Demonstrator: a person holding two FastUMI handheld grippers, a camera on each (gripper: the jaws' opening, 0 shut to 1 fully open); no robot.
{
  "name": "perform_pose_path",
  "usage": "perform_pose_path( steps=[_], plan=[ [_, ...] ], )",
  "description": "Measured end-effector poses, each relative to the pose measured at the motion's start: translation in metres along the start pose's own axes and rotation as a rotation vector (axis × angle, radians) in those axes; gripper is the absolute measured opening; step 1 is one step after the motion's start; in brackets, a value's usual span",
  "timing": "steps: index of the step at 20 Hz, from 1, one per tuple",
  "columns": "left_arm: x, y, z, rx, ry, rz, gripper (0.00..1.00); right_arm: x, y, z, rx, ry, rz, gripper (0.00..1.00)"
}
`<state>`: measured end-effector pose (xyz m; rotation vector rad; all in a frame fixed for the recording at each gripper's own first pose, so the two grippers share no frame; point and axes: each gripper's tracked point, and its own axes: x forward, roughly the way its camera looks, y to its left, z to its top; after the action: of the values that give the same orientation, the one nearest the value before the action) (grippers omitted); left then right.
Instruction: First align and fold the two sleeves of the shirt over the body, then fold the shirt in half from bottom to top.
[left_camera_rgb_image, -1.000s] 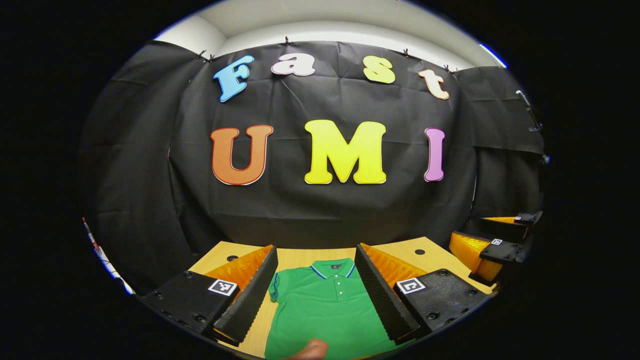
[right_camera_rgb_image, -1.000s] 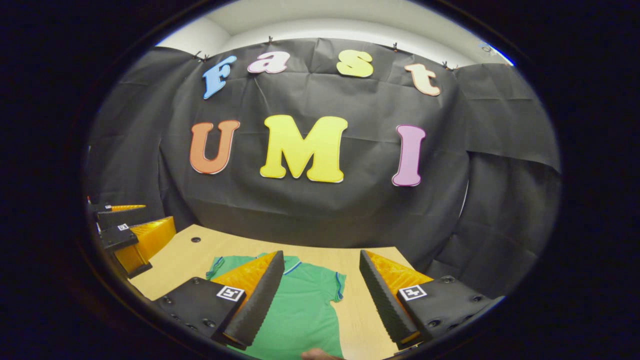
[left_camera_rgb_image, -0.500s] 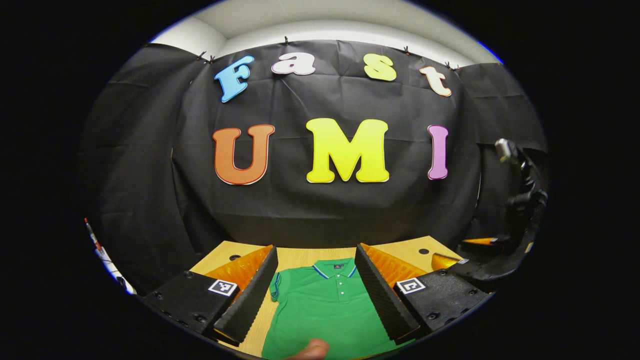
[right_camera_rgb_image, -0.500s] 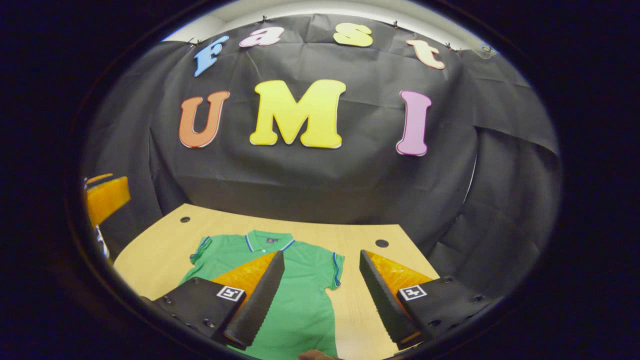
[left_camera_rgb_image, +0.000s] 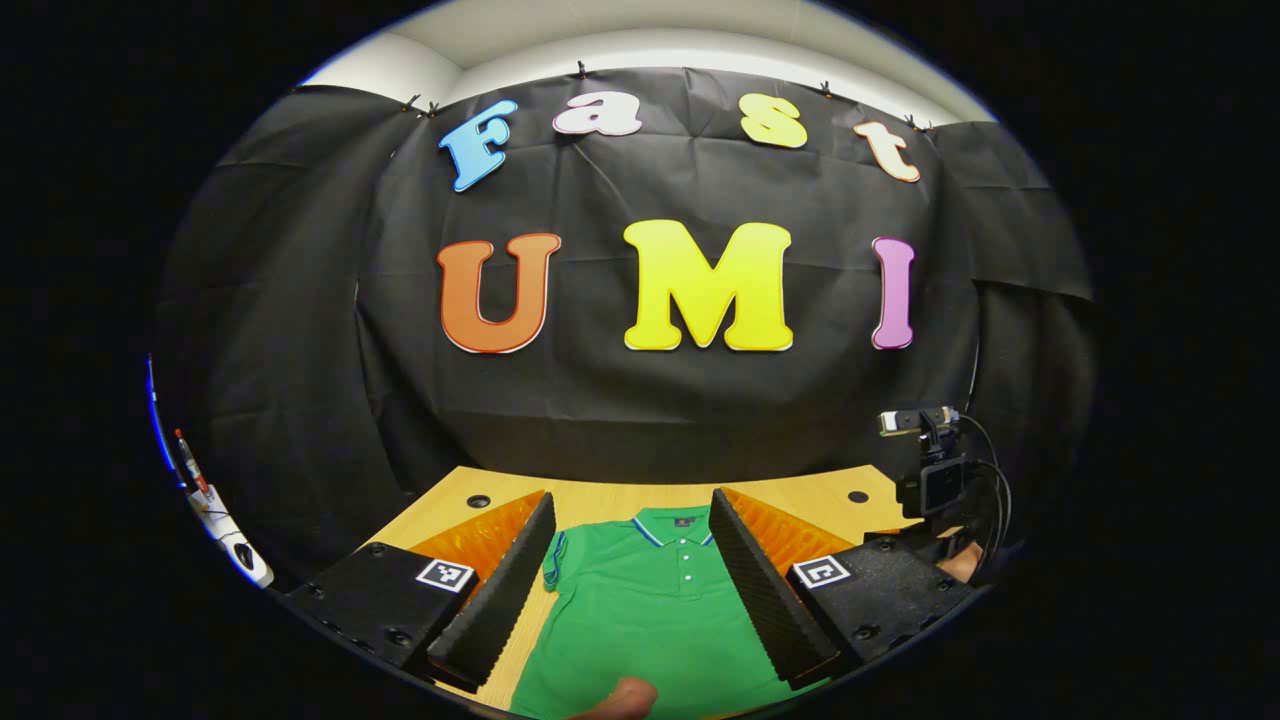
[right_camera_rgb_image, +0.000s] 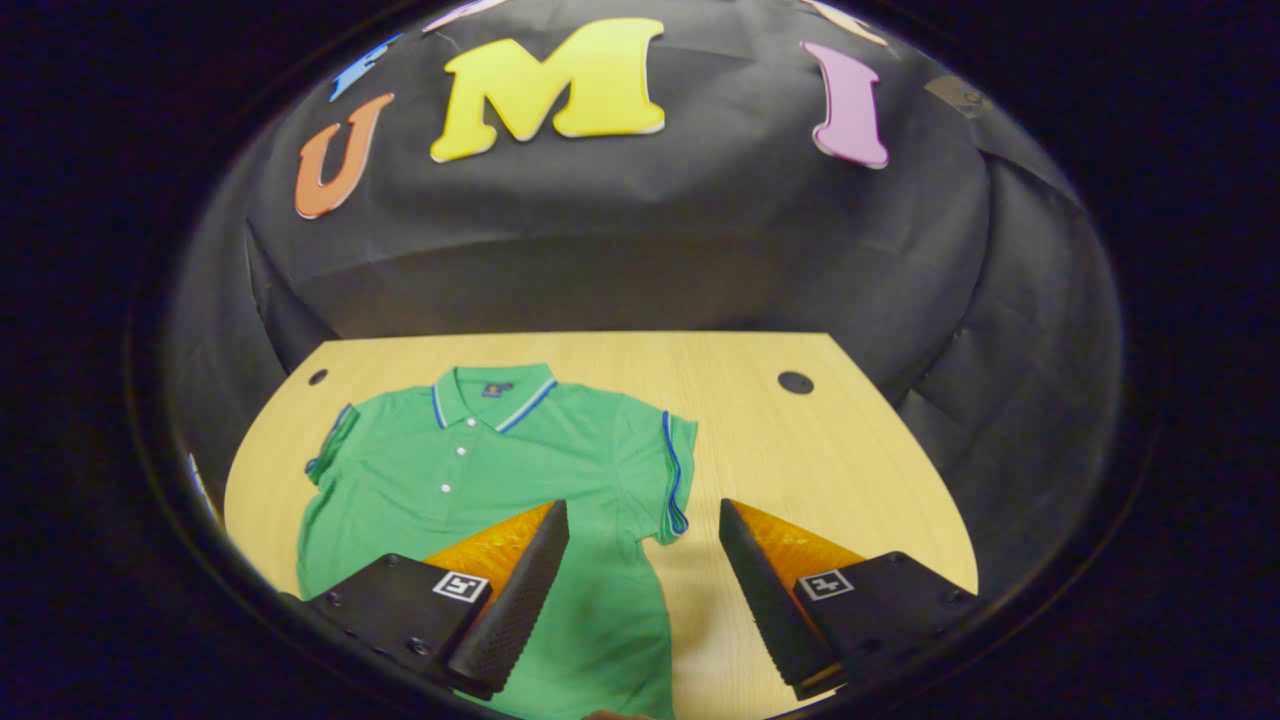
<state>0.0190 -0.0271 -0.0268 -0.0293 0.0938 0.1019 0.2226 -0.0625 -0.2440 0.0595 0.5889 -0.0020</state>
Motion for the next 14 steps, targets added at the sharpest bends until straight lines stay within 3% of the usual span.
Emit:
perform_pose_path(
  steps=[6,9,13,14],
  plan=[
    [-0.004,0.015,-0.015,0.011,0.056,0.085,1.0,0.091,-0.015,-0.02,0.012,0.206,-0.001,0.94],
    [-0.008,0.02,-0.022,0.009,0.081,0.113,1.0,0.112,-0.019,-0.006,-0.005,0.209,-0.039,0.92],
    [-0.01,0.023,-0.028,0.027,0.103,0.134,1.0,0.122,-0.015,0.009,0.031,0.205,-0.031,0.9],
    [-0.01,0.023,-0.03,0.03,0.111,0.138,1.0,0.124,-0.016,0.011,0.045,0.208,-0.044,0.8]
  ],
)
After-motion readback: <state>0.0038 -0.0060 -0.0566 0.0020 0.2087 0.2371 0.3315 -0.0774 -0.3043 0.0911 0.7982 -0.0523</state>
